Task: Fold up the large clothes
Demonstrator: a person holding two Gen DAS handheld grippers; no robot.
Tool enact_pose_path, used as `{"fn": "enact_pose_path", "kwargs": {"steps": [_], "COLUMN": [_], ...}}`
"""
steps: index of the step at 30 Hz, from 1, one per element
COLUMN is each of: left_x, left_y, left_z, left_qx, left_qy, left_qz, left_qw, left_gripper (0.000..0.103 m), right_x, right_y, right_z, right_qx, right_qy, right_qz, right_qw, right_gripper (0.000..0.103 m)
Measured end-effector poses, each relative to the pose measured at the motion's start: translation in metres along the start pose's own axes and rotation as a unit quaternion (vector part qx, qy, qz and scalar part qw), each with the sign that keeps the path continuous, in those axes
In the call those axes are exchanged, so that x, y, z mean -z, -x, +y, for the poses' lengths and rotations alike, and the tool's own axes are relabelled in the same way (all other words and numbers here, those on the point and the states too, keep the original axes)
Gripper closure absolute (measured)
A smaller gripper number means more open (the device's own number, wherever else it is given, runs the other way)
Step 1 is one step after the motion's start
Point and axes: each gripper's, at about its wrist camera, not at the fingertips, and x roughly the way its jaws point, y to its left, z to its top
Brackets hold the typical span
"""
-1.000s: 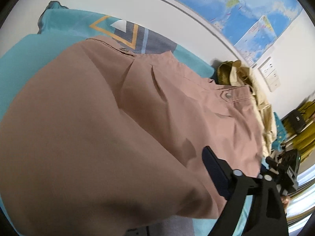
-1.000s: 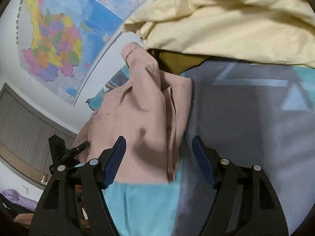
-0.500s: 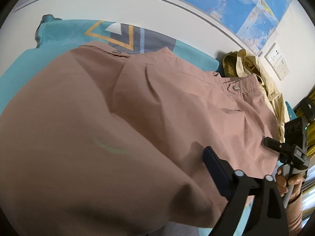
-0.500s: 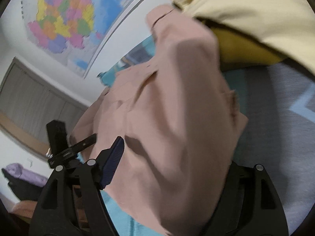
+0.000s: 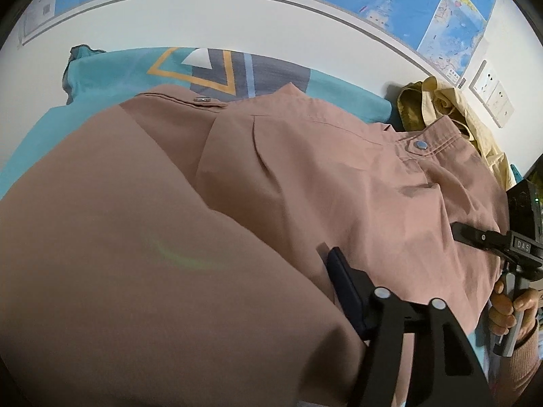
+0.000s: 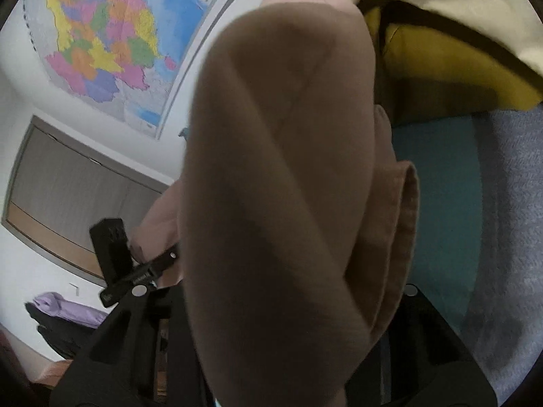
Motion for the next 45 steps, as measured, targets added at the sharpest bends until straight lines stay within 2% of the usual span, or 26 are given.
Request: {"fn": "enact_pose_path", "kwargs": {"steps": [3, 5, 7, 8, 10, 13, 14, 16, 19, 21, 23, 24, 27, 28, 31, 38, 45], "left_x": [-0.002, -0.003, -0.004, -0.004, -0.003, -0.002, -0.002, -0.002, -0.001, -0.001, -0.001, -0.001, -0.002, -0.003, -0.009, -0.053, -0.107], "left_y": [-0.003, -0.004, -0.003, -0.003, -0.002, -0.002, -0.002, -0.004, -0.006, -0.007, -0.007, -0.007, -0.006, -0.004, 0.007, 0.06, 0.117], "left_z": [-0.004, -0.004, -0.002, -0.002, -0.002, -0.001, -0.002, -0.001, -0.004, -0.006, -0.006, -0.006, -0.004, -0.004, -0.002, 0.022, 0.074], "left_qx": [-0.005, -0.014, -0.011, -0.007, -0.009, -0.013, -0.013, -0.008, -0.004, -0.003, -0.008, -0.011, -0.011, -0.011, -0.01, -0.005, -0.068], "left_qy": [-0.001, 0.001, 0.006, 0.007, 0.006, 0.007, 0.007, 0.011, 0.006, 0.003, 0.005, 0.007, 0.016, 0.017, 0.013, 0.011, 0.015], "left_qz": [-0.001, -0.003, -0.001, 0.0, 0.001, -0.008, -0.008, -0.005, -0.004, -0.004, -0.006, -0.006, -0.006, -0.009, -0.021, -0.078, -0.137], "left_qw": [1.0, 0.9999, 0.9999, 1.0, 0.9999, 0.9999, 0.9999, 0.9999, 1.0, 1.0, 0.9999, 0.9999, 0.9998, 0.9998, 0.9996, 0.9969, 0.9881], "left_gripper": [0.032, 0.042, 0.058, 0.06, 0.064, 0.065, 0.064, 0.06, 0.054, 0.054, 0.057, 0.061, 0.073, 0.079, 0.085, 0.088, 0.088], "right_x": [0.0, 0.002, 0.002, 0.003, 0.005, 0.005, 0.005, 0.005, 0.005, 0.005, 0.005, 0.009, 0.013, 0.013, 0.012, -0.01, -0.048], "right_y": [0.002, 0.003, 0.002, 0.003, 0.005, 0.007, 0.007, 0.007, 0.009, 0.008, 0.007, 0.009, 0.014, 0.017, 0.027, 0.035, -0.004], "right_z": [-0.005, -0.004, 0.0, 0.003, 0.007, 0.006, 0.003, -0.005, -0.01, -0.01, -0.01, -0.01, -0.005, 0.0, 0.023, 0.104, 0.178], "right_qx": [-0.01, -0.003, 0.005, 0.008, 0.008, 0.013, 0.019, 0.012, 0.01, 0.008, 0.007, 0.005, 0.006, 0.011, 0.003, -0.024, -0.069], "right_qy": [-0.012, -0.01, -0.001, 0.007, 0.016, 0.013, 0.007, -0.009, -0.02, -0.017, -0.016, -0.011, 0.003, 0.011, 0.037, 0.122, 0.18], "right_qz": [-0.006, -0.011, -0.011, -0.014, -0.015, -0.015, -0.015, -0.014, -0.024, -0.027, -0.028, -0.025, -0.028, -0.032, -0.044, -0.067, -0.07], "right_qw": [1.0, 1.0, 1.0, 1.0, 1.0, 1.0, 1.0, 1.0, 0.999, 0.999, 0.999, 1.0, 1.0, 0.999, 0.998, 0.99, 0.979], "right_gripper": [0.066, 0.067, 0.074, 0.079, 0.081, 0.079, 0.073, 0.067, 0.068, 0.067, 0.069, 0.075, 0.083, 0.084, 0.086, 0.087, 0.087]}}
